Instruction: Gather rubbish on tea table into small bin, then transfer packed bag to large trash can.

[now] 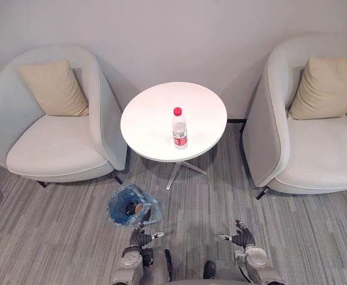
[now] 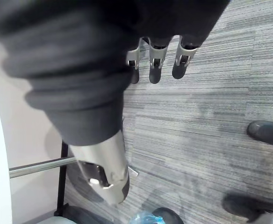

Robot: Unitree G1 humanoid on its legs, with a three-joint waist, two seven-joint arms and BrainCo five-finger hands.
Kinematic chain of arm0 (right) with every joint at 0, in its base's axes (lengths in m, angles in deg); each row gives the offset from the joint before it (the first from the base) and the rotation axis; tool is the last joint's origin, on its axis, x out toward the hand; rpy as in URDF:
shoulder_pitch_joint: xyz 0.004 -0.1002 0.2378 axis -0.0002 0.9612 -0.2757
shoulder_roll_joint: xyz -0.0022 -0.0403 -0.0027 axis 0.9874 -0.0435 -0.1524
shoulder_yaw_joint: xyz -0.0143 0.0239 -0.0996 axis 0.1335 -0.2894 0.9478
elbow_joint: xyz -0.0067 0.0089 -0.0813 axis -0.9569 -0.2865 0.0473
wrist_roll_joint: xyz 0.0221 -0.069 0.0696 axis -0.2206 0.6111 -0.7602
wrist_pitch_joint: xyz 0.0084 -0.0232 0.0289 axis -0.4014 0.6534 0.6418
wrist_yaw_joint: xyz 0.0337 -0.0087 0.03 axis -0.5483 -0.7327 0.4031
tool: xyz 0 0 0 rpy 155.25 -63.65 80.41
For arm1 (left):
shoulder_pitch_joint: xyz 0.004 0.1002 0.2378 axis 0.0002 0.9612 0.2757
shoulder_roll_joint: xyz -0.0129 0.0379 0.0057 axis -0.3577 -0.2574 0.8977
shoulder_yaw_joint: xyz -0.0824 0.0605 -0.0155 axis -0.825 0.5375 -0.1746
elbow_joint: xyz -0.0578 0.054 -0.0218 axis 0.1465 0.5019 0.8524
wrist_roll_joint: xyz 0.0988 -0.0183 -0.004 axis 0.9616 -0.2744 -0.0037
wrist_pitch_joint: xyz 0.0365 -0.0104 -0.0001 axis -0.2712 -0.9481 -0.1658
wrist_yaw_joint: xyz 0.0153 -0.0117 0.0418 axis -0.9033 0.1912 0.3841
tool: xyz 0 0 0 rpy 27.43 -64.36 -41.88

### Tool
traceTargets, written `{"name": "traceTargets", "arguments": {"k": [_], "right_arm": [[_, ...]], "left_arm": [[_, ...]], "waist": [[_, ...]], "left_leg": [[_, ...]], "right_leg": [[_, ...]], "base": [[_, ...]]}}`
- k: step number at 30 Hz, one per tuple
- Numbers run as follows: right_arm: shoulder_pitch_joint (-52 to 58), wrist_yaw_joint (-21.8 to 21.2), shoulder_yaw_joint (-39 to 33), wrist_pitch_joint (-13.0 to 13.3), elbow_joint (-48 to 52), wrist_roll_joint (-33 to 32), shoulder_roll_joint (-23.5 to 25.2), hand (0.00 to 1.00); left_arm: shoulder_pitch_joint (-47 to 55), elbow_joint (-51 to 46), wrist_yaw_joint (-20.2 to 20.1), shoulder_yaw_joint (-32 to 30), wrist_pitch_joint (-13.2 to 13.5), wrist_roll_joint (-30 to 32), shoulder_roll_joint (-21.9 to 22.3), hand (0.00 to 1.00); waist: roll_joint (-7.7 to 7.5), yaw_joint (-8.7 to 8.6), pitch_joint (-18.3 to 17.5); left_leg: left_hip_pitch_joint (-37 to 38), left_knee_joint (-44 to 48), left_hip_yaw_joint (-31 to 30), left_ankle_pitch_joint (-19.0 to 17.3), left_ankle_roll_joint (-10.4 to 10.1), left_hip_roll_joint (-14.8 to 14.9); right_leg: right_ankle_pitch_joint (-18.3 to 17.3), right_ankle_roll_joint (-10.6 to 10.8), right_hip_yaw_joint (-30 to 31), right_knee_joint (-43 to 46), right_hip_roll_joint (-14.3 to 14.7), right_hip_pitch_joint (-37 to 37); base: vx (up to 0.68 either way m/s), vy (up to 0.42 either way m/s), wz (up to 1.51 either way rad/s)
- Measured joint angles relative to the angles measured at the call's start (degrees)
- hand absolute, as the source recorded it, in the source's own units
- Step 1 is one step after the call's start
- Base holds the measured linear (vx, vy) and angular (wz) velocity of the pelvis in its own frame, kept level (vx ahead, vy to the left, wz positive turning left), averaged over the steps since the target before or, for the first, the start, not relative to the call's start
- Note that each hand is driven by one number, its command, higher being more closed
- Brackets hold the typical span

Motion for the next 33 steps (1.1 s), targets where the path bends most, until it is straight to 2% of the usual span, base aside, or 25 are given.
{"name": "traceTargets", "arguments": {"k": [1,3,5,6,8,9,11,12,13,14,15,16,17,18,19,21,22,25,27,33], "right_arm": [[0.6,0.1,0.1,0.0,0.0,0.0,0.6,0.00],[0.5,0.1,0.3,0.0,-0.3,0.2,0.7,0.00],[0.2,0.0,0.2,0.0,-1.1,0.8,0.5,0.00],[0.2,0.0,0.3,0.0,-1.2,1.2,0.5,0.00],[0.9,-0.2,0.7,-0.1,-1.2,2.2,0.8,0.00],[0.8,-0.5,0.6,0.0,-1.0,2.3,0.9,0.00],[1.0,-1.1,0.6,0.0,-1.2,2.3,1.4,0.00],[1.0,-1.1,0.6,0.0,-1.3,2.3,1.5,0.00],[1.0,-1.1,0.6,0.0,-1.2,2.3,1.4,0.00],[1.1,-1.0,0.6,0.0,-1.3,2.3,1.1,0.00],[0.9,-1.1,0.4,-0.1,-1.3,2.2,0.8,0.00],[0.5,-1.3,0.3,-0.4,-1.3,2.2,0.5,0.00],[-0.8,-1.5,-0.1,-0.6,-1.4,2.1,-2.5,0.00],[-1.4,-4.5,-1.8,0.6,-1.6,-0.9,-5.8,0.00],[-1.2,-5.1,-3.5,1.1,-1.3,-1.1,-7.2,0.00],[-0.8,-4.5,-5.7,1.3,-1.2,-1.5,-8.1,0.00],[0.3,-4.5,-6.0,1.1,-1.2,-2.4,-8.1,0.00],[2.7,-4.8,-5.8,0.4,-1.2,-2.5,-6.5,0.00],[3.9,-4.9,-4.6,0.3,-1.2,-2.8,-5.8,0.00],[4.4,-4.9,-3.8,0.4,1.0,-2.9,-5.6,0.00]], "left_arm": [[0.0,0.0,0.0,-0.1,0.0,0.0,-0.5,0.00],[0.2,0.0,0.0,0.0,0.0,0.0,-0.6,0.00],[1.3,-0.2,0.0,0.2,0.1,-0.2,-0.8,0.00],[1.4,-0.2,0.0,0.3,0.1,-0.3,-1.0,0.00],[1.9,0.0,0.0,1.1,0.0,-0.5,-1.6,0.00],[1.8,-0.1,0.0,1.4,0.1,-0.5,-2.0,0.00],[1.5,0.0,0.1,2.1,0.1,-0.6,-2.9,0.00],[1.3,0.0,0.1,2.0,0.1,-0.6,-3.2,0.00],[1.2,0.0,0.1,2.0,0.1,-0.6,-3.1,0.00],[1.2,0.0,0.1,2.0,0.1,-0.6,-2.8,0.00],[1.4,0.0,0.0,1.7,0.1,-0.6,-3.3,0.00],[1.6,0.0,0.0,1.7,0.2,-0.6,-3.7,0.00],[1.1,0.7,-0.1,1.1,-0.1,-0.6,-3.5,0.00],[1.4,0.6,-0.2,0.4,0.0,-0.6,-3.3,0.00],[1.8,0.6,-0.6,-0.8,0.0,-0.6,-3.2,0.00],[2.6,0.7,-1.1,-1.5,0.1,-0.6,-3.4,0.00],[2.7,0.7,-1.3,-1.5,0.1,-0.6,-3.8,0.00],[2.7,1.4,-1.5,-1.5,0.1,-0.6,-3.7,0.00],[2.4,1.4,-1.6,-1.5,0.1,-0.6,-3.7,0.00],[2.6,1.9,-1.6,-1.5,0.1,-0.6,-4.1,0.00]], "waist": [[-1.26,0.44,-0.2],[-1.84,0.68,-0.2],[-2.10,0.66,-0.2],[-2.31,0.57,-0.4],[-2.49,0.14,-0.8],[-2.10,0.10,-1.1],[-3.69,-0.60,-2.1],[-3.65,-1.31,-2.0],[-4.09,-1.46,-2.2],[-3.77,-1.49,-2.1],[-4.97,-1.33,-2.7],[-6.00,-1.34,-3.3],[-5.20,-1.31,-2.8],[-3.56,-0.85,-2.9],[-2.73,-1.08,-3.2],[-2.37,-1.22,-3.7],[-1.61,-1.15,-4.1],[-2.18,-1.34,-4.1],[-2.40,-1.33,-4.2],[-2.80,-1.20,-5.1]], "left_leg": [[0.8,-1.1,0.6,-0.4,0.5,-1.3],[1.6,-1.7,1.8,-1.1,1.5,-2.2],[4.3,-1.9,3.4,-4.8,2.4,-4.4],[5.3,-2.3,3.7,-5.5,2.3,-5.2],[9.0,-5.0,4.0,-6.0,2.9,-6.4],[9.9,-5.5,3.9,-6.0,3.1,-6.5],[10.9,-5.4,1.6,-6.4,4.2,-6.6],[11.3,-5.4,-0.4,-6.1,3.7,-6.4],[11.7,-5.3,-1.1,-6.0,3.5,-6.0],[12.3,-5.4,-2.4,-5.9,3.3,-5.1],[12.7,-5.3,-4.2,-6.2,2.3,-5.3],[12.5,-5.3,-4.9,-6.4,1.5,-6.2],[12.7,-4.8,-6.4,-7.1,0.3,-6.0],[12.6,-4.7,-7.3,-7.3,-0.3,-4.8],[12.6,-5.2,-7.8,-7.2,-0.5,-3.9],[12.9,-6.3,-8.0,-7.2,-0.8,-2.6],[13.3,-6.8,-8.2,-7.2,-1.0,-1.5],[14.4,-8.2,-10.0,-7.3,-1.4,-0.4],[14.4,-8.4,-10.8,-7.5,-2.5,-0.1],[14.4,-8.4,-11.6,-7.4,-2.6,-1.2]], "right_leg": [[-0.8,1.1,1.1,0.0,-1.2,0.0],[-1.5,1.7,2.0,0.2,-2.4,0.2],[-5.4,3.6,4.0,5.0,-5.2,0.0],[-6.4,4.0,4.4,7.8,-5.8,-0.8],[-6.2,6.3,6.7,25.3,-7.6,-7.8],[-5.9,7.1,6.7,29.5,-7.9,-9.7],[-7.6,4.9,5.5,33.9,-8.4,-12.8],[-8.7,4.0,5.7,33.0,-7.7,-14.1],[-9.1,3.8,6.1,31.9,-7.1,-14.7],[-9.0,3.7,7.7,27.8,-5.9,-15.6],[-6.4,3.6,10.2,19.7,-5.0,-15.4],[-1.3,3.3,11.7,14.6,-5.5,-15.3],[2.0,2.5,11.1,14.5,-5.4,-15.1],[2.6,1.8,10.3,12.0,-4.2,-13.5],[3.1,1.5,9.6,10.5,-3.5,-12.6],[4.0,0.7,8.9,7.7,-2.1,-11.4],[5.0,0.1,8.7,5.1,-0.9,-10.0],[5.9,-0.7,7.7,2.0,0.3,-7.8],[6.0,-0.8,7.3,1.4,0.6,-7.4],[7.5,0.1,6.5,-1.7,-0.1,-5.4]], "base": [[0.21,0.115,-0.12],[0.18,0.102,-0.14],[0.18,0.126,-0.32],[0.15,0.099,-0.32],[0.17,0.082,-0.17],[0.19,0.054,0.10],[0.24,-0.031,0.52],[0.23,-0.089,0.75],[0.24,-0.123,0.81],[0.22,-0.142,0.79],[0.21,-0.156,0.78],[0.26,-0.206,0.67],[0.21,-0.171,0.37],[0.25,-0.201,0.31],[0.14,-0.123,0.15],[0.15,-0.144,0.05],[0.12,-0.136,-0.06],[0.07,-0.098,0.08],[0.03,-0.021,0.11],[-0.01,0.034,0.09]]}}
